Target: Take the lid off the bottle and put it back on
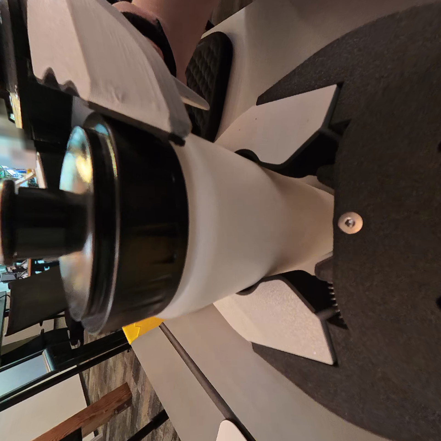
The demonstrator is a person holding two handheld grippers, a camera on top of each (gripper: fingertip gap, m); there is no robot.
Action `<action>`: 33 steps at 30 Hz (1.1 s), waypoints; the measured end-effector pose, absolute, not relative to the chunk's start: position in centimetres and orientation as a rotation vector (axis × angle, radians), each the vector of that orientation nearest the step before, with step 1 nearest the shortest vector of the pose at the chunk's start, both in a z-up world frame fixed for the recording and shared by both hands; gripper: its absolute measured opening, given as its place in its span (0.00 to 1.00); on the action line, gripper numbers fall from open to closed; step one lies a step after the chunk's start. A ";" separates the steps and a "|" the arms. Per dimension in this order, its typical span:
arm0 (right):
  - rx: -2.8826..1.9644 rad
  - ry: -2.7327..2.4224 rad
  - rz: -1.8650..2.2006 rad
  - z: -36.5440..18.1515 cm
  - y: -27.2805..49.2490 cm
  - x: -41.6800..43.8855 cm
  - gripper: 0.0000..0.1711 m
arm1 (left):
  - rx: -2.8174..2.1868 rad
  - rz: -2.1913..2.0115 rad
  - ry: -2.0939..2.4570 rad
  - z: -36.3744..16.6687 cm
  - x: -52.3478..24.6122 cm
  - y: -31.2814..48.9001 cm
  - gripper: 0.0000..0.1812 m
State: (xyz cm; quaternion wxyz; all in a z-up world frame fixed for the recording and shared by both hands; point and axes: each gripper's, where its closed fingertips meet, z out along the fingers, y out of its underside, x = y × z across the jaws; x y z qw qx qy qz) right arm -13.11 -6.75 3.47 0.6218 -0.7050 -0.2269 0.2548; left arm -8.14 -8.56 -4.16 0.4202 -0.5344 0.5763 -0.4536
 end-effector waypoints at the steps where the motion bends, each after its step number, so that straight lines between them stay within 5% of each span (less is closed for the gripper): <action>1: -1.619 -0.516 0.583 3.5 -6.8 -13.1 0.44 | -1.345 -1.130 1.445 -4.2 -8.1 -8.6 0.55; 33: -1.679 -0.502 0.429 3.4 -7.4 -12.3 0.42 | -1.454 -1.062 1.483 -4.7 -7.9 -8.9 0.54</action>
